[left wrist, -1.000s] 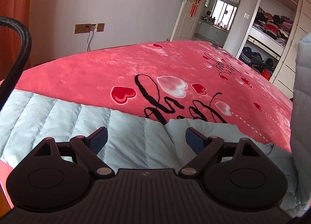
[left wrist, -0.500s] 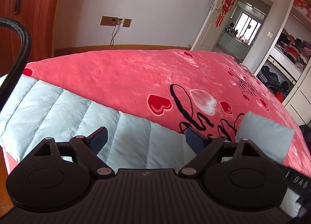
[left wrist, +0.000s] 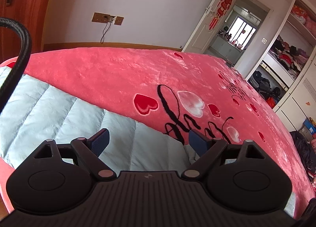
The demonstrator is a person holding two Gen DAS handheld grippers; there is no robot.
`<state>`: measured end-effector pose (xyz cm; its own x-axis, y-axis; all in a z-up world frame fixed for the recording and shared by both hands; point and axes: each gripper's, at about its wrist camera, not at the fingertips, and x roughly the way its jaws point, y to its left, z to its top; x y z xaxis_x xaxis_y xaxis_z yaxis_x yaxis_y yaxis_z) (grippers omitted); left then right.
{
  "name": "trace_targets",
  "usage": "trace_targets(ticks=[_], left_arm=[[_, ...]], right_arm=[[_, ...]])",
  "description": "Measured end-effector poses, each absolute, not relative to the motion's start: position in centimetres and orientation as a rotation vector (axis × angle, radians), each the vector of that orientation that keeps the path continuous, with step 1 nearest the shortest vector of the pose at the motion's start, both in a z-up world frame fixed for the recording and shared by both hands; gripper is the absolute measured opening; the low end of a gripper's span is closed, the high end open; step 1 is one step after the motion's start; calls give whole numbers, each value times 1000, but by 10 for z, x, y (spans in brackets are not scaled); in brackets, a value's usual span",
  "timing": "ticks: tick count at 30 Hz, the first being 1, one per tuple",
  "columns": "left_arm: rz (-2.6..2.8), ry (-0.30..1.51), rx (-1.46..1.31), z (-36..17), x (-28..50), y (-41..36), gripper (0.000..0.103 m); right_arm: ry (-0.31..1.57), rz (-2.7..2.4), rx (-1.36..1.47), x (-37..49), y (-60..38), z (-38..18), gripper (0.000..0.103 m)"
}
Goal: Fold large clothes
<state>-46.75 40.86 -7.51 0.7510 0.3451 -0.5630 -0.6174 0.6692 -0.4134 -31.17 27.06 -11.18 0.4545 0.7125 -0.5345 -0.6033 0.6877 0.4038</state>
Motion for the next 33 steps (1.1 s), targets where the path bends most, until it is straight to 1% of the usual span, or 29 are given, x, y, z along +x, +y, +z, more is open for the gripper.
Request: trace_targets(ticks=[1,3,5,7,13,20,24,27,31,33], left_arm=[[557,463,-625,-74,-466,408,103],[538,452,-615,-73,-463,404,103],[516,441,-600,-73,-456,398,103],[492,438,-587,-72,-452,393,103],[384,466,-515,-74,-436,371,103],[350,594,-439,-94,-412,350,103],[374,683,-428,-108,-404,346,103],[390,725,-352,-115,-398,340,103],[412,748,-255,-122,-392,330,103],[420,739,-244,-120,-392,328,103]], right_arm=[[733,817,173,-313,267,-109,65],[719,817,198,-315,258,-102,80],[698,809,234,-317,243,-92,84],[689,789,267,-318,228,-84,91],[627,663,309,-311,162,-71,95],[666,393,307,-282,81,-96,95],[738,350,315,-272,64,-125,95],[763,345,289,-274,62,-140,95],[754,351,218,-279,71,-147,100],[751,342,197,-280,74,-146,100]])
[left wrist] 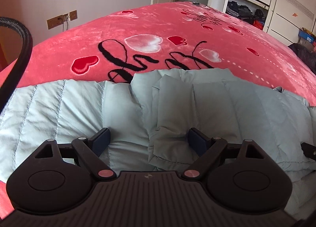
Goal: Fold large clothes
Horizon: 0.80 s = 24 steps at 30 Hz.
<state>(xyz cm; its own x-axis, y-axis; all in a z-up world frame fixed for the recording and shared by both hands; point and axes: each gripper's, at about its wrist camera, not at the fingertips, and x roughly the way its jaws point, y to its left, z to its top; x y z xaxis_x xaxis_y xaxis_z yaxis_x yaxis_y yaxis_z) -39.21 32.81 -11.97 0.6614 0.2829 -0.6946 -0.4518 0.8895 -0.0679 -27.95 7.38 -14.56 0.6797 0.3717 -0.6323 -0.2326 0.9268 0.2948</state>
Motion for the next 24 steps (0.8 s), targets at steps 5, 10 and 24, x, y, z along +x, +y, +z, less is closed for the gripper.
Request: trace_targets(ticks=[5,10,24], left_arm=[[404,681,-279,-113,-398,330,103],[398,587,-282,-99,-413,323,103],[324,510,-306,-63,-463,289,103]], right_arm=[[712,324,234,-289,68,-126,100],[671,254,194,-308,63,-95,100],[528,158,202,-378,22,-12,102]])
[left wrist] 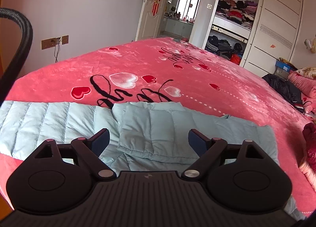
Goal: Fold large clothes
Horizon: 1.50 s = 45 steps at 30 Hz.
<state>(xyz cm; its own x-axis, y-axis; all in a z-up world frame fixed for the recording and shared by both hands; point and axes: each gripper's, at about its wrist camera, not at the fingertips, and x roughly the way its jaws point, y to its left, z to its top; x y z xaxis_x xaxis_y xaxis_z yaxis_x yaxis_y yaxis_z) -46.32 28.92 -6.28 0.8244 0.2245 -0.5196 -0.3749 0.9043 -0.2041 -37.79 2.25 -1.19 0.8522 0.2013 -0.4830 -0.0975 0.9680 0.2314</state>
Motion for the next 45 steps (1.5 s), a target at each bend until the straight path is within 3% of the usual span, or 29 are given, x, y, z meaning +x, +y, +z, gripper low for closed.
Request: trace_targets(ticks=[22,36,45], left_arm=[[303,405,-213,10,-551,258,103],[397,364,-200,26,-587,272,103],[495,399,-248,6,-582,311,103]], right_arm=[[310,182,136,-478,4,73,102],[266,241,103,-517,17,96,102],[274,267,72,-522,34,90,102]])
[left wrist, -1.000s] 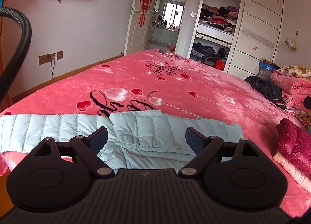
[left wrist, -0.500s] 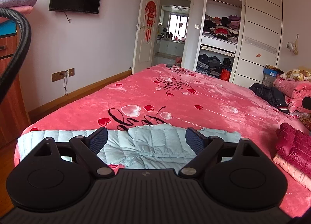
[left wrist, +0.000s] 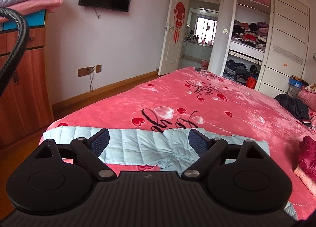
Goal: Fold large clothes
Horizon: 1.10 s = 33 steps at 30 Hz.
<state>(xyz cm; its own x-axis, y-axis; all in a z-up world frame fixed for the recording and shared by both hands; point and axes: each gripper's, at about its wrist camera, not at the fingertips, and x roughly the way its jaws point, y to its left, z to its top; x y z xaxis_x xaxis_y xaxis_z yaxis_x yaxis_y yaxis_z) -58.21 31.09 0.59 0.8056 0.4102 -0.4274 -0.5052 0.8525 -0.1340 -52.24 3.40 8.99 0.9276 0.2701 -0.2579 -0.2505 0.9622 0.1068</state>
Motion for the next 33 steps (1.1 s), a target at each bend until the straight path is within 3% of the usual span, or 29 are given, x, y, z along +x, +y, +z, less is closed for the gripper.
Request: trace_targets(ticks=[6,19,33], left_arm=[[615,438,-390,-24,-572,363,103],[849,385,-992,-116,-581,508,103],[724,114,-1567,-217,-579,571,103]], right_arm=[[306,304,58,-515,49,77,102],[367,402,36,-495,85,42,102],[486,516,-93,-483,147,14,102]])
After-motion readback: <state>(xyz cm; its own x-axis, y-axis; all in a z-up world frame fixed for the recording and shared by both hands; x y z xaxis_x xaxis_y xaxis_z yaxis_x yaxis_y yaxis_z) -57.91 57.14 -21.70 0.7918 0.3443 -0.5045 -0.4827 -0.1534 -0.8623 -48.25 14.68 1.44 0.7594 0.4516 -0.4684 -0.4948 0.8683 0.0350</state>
